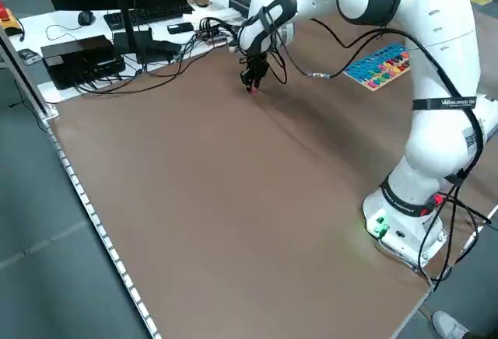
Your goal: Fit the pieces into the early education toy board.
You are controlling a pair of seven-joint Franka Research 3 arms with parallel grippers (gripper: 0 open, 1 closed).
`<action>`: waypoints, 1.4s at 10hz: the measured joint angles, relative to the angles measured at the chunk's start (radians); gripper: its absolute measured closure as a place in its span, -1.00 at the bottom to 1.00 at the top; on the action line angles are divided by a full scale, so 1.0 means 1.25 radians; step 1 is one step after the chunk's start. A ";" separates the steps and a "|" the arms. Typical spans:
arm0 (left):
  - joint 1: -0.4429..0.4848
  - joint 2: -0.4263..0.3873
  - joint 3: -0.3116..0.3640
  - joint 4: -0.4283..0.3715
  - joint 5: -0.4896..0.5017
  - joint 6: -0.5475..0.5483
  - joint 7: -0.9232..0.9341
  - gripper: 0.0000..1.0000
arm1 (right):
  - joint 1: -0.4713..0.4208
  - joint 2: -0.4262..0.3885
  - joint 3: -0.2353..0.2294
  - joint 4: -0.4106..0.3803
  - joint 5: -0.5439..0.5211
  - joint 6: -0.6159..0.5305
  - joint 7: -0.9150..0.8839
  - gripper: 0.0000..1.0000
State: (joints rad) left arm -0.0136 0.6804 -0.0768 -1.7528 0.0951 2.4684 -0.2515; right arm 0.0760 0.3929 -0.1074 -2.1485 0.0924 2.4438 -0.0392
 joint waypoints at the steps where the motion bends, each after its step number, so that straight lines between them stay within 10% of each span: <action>1: 0.000 0.000 0.000 0.000 0.000 0.000 0.000 0.19 | 0.041 -0.005 0.001 0.000 0.027 -0.010 0.007 0.29; 8: 0.001 0.001 0.000 0.002 0.000 0.000 0.000 0.60 | 0.245 -0.006 0.001 0.003 0.051 -0.013 0.188 0.29; 14: 0.000 0.002 0.000 0.004 0.000 0.000 -0.001 0.71 | 0.260 -0.004 -0.001 -0.011 0.051 0.036 0.198 0.29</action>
State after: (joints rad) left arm -0.0130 0.6823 -0.0766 -1.7483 0.0951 2.4685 -0.2522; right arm 0.4008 0.3876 -0.1092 -2.1627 0.1567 2.4893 0.2083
